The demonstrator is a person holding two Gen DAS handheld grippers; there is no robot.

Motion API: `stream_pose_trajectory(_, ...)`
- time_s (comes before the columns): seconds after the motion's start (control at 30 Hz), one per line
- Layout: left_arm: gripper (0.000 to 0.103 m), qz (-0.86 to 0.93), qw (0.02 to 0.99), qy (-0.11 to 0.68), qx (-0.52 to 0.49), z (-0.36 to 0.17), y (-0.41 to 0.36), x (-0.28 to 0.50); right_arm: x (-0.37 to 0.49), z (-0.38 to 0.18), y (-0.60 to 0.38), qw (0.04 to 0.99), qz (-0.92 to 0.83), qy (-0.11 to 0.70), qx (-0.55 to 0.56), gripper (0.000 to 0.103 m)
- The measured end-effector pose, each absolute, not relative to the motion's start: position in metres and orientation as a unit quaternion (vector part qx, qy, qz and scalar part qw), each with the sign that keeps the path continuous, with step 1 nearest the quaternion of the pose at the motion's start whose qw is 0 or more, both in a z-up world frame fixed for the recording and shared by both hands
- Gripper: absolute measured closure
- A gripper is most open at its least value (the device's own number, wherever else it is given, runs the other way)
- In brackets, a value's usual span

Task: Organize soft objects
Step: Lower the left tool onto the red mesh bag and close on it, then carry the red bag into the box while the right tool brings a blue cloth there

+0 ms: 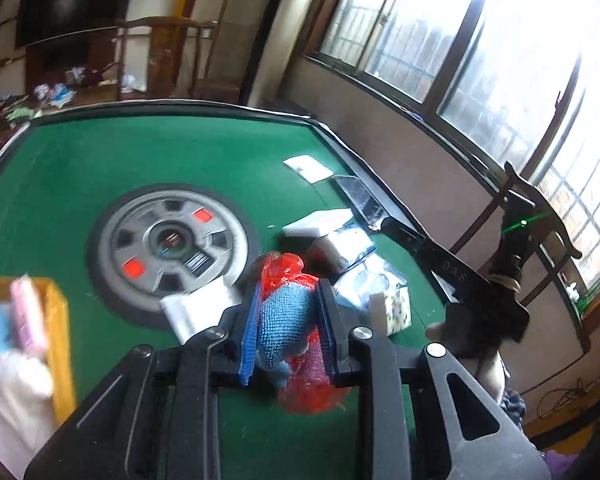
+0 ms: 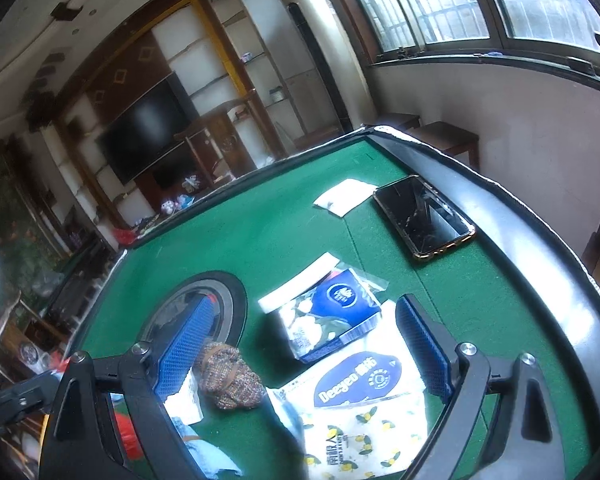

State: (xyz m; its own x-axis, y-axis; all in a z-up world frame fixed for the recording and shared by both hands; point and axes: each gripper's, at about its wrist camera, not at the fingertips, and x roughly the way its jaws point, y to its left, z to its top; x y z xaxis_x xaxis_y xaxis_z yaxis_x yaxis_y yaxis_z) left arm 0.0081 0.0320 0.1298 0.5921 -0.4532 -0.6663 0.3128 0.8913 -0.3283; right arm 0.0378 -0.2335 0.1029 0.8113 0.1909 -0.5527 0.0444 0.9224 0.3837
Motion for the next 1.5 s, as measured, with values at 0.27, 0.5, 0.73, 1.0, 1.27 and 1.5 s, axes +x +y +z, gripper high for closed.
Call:
stream_pose_trajectory(0.27,0.079,-0.146,0.881,0.433,-0.120,0.089,0.095,-0.026,0.032,0.100,-0.205,0.939,0.058,0.306,0.149,0.014)
stream_pose_trajectory(0.5,0.065,-0.110,0.884,0.429,-0.150,0.078,0.121,-0.033,0.028,0.100,-0.192,0.942,0.069,0.302,0.130,0.014)
stream_pose_trajectory(0.73,0.057,-0.099,0.882,0.440,-0.134,0.070,0.118,-0.048,0.028,0.097,-0.186,0.940,0.074,0.308,0.125,0.014)
stream_pose_trajectory(1.0,0.045,0.003,0.897,0.441,0.017,0.046,0.082,-0.045,0.027,0.096,-0.179,0.941,0.082,0.308,0.117,0.014)
stream_pose_trajectory(1.27,0.059,-0.053,0.880,0.472,0.007,0.022,0.062,-0.040,0.025,0.094,-0.173,0.941,0.091,0.309,0.108,0.014)
stream_pose_trajectory(1.5,0.060,-0.085,0.902,0.424,-0.022,0.061,0.070,-0.059,0.023,0.093,-0.166,0.941,0.102,0.309,0.097,0.014)
